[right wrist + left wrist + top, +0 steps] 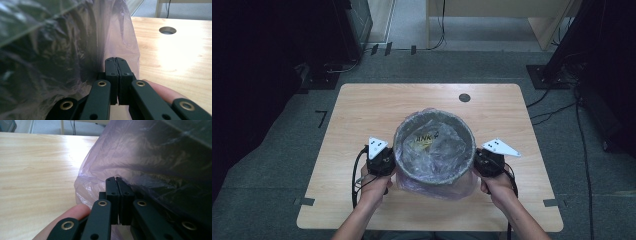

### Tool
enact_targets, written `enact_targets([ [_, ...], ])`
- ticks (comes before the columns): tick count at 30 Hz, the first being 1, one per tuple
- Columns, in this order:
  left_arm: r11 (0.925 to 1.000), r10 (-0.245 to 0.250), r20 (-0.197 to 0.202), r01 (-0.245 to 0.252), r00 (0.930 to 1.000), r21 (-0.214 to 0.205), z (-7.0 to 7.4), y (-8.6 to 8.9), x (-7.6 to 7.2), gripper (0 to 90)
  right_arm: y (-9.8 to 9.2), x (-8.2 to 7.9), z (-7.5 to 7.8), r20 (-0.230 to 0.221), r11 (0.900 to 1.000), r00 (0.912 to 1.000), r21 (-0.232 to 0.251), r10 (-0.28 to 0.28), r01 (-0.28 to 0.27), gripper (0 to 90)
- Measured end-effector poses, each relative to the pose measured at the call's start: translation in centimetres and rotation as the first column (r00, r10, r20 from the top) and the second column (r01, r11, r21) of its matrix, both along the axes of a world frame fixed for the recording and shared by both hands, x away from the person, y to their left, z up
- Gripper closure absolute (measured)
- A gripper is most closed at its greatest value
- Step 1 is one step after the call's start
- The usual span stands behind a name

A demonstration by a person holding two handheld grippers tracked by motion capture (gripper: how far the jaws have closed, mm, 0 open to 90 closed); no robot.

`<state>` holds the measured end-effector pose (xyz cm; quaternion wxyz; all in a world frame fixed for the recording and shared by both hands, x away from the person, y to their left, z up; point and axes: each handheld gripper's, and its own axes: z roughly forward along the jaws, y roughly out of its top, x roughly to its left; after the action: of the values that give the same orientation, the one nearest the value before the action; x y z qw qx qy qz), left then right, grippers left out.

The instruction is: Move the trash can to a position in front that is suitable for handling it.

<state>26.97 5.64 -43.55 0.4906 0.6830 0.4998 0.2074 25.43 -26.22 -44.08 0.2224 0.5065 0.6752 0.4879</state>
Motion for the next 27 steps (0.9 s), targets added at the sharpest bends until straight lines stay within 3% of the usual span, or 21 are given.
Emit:
enact_targets([
  [5, 1.0, -0.005, 0.006, 0.005, 1.0, 0.003, -0.1, 1.0, -1.9, 84.3, 0.5, -1.8, -0.2, -0.003, 0.9998, 0.9999, 0.014, 0.012, -0.012, 85.9],
  [7, 0.9997, -0.024, 0.015, 0.024, 0.9996, -0.003, -0.3, 1.9, -2.4, 80.5, 0.5, -2.4, -0.3, -0.011, 0.9993, 0.9996, 0.028, 0.025, -0.025, 79.3],
  [8, 0.9993, -0.033, 0.017, 0.033, 0.9993, -0.016, -0.5, 2.6, -2.4, 68.4, 0.3, -2.9, -0.4, 0.006, 0.9998, 0.9998, 0.007, 0.017, -0.017, 58.2],
  [9, 0.9972, -0.036, 0.025, 0.037, 0.9991, -0.064, -0.9, 4.2, -2.6, 60.0, 0.1, -3.0, -0.5, 0.007, 0.9999, 0.9999, -0.001, 0.012, -0.012, 49.4],
  [11, 0.9966, 0.009, 0.021, -0.007, 0.9998, -0.083, -1.3, 5.8, -2.7, 53.1, -0.5, -3.2, -0.5, -0.003, 1.0, 1.0, 0.001, -0.001, 0.001, 42.1],
  [12, 0.9964, 0.036, 0.023, -0.034, 0.9991, -0.078, -1.6, 6.4, -2.8, 48.6, -1.1, -3.4, -0.7, 0.018, 0.9993, 0.9991, -0.01, -0.037, 0.037, 38.6],
  [15, 0.9923, 0.12, -0.002, -0.12, 0.9927, -0.029, -2.7, 8.1, -2.7, 37.5, -2.8, -3.4, -1.3, 0.001, 0.9948, 0.9948, 0.0, -0.102, 0.102, 33.3],
  [17, 0.9903, 0.138, -0.024, -0.138, 0.9902, -0.015, -3.1, 8.7, -2.6, 34.9, -3.8, -3.5, -2.1, -0.011, 0.9869, 0.9874, -0.034, -0.158, 0.157, 32.7],
  [18, 0.9825, 0.183, -0.071, -0.18, 0.9805, 0.045, -4.2, 9.4, -2.4, 34.8, -4.3, -3.5, -2.7, -0.012, 0.9798, 0.9818, -0.068, -0.189, 0.188, 32.7],
  [19, 0.9807, 0.19, -0.087, -0.185, 0.9779, 0.063, -4.6, 9.5, -2.4, 34.3, -4.7, -3.5, -3.4, -0.024, 0.9718, 0.9756, -0.097, -0.218, 0.215, 32.4],
  [20, 0.9807, 0.19, -0.087, -0.185, 0.9779, 0.063, -4.6, 9.5, -2.4, 33.1, -4.7, -3.5, -3.4, -0.024, 0.9718, 0.9756, -0.097, -0.218, 0.215, 32.4],
  [21, 0.9799, 0.188, -0.109, -0.178, 0.9762, 0.089, -5.2, 9.6, -2.5, 32.8, -5.5, -3.6, -4.8, -0.071, 0.9624, 0.9647, -0.119, -0.254, 0.244, 32.6],
  [22, 0.9794, 0.166, -0.129, -0.149, 0.9777, 0.137, -5.9, 9.5, -2.7, 32.5, -5.7, -3.7, -5.5, -0.09, 0.9553, 0.9572, -0.138, -0.275, 0.261, 32.8],
  [23, 0.9794, 0.166, -0.129, -0.149, 0.9777, 0.137, -5.9, 9.5, -2.7, 31.5, -5.7, -3.7, -5.5, -0.09, 0.9553, 0.9572, -0.138, -0.275, 0.261, 32.8],
  [25, 0.9811, 0.104, -0.161, -0.075, 0.9814, 0.178, -6.5, 8.7, -2.9, 29.4, -5.9, -3.6, -6.8, -0.114, 0.9376, 0.9444, -0.204, -0.308, 0.282, 31.1],
  [27, 0.9806, 0.085, -0.169, -0.053, 0.9819, 0.189, -6.7, 8.5, -2.9, 27.7, -6.1, -3.3, -7.3, -0.136, 0.9267, 0.9291, -0.208, -0.344, 0.313, 29.9],
])
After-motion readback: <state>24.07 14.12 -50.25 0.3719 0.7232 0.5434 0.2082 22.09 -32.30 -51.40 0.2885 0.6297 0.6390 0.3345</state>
